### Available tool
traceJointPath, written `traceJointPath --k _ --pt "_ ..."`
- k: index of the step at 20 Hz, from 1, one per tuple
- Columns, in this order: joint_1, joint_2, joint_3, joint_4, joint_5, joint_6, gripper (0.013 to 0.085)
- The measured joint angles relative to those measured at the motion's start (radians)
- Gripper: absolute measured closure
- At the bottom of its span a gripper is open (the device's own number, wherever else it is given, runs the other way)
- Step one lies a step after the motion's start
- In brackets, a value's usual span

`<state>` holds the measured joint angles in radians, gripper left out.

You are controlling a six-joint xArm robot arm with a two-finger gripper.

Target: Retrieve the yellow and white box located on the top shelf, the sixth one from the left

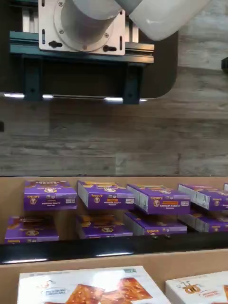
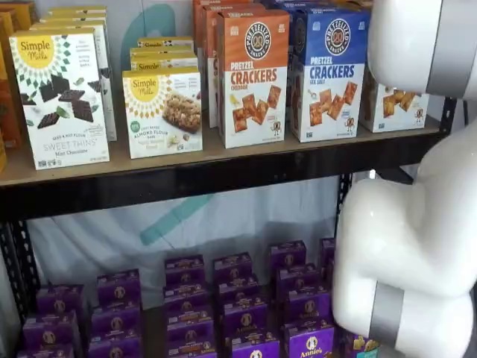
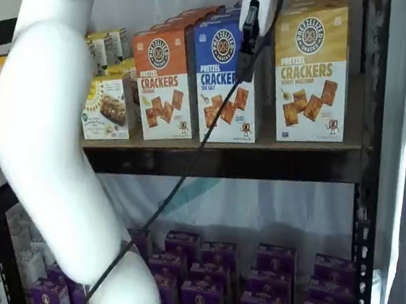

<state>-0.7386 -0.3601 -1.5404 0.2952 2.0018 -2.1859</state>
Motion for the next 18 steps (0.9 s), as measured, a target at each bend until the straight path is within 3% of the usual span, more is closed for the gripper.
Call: traceJointPath --k 3,6,12,18 --pt "0.056 -0.026 0.029 -0.057 -0.024 0.026 0.0130" --pt "0.070 -0.053 0.059 -0.035 -0.046 0.049 0.0130" --pt "-0.004 -0.058 0.046 0.098 -0.062 0.043 0.0130" --pt "-0.104 -0.081 0.066 0.280 -0.143 0.032 0.0130"
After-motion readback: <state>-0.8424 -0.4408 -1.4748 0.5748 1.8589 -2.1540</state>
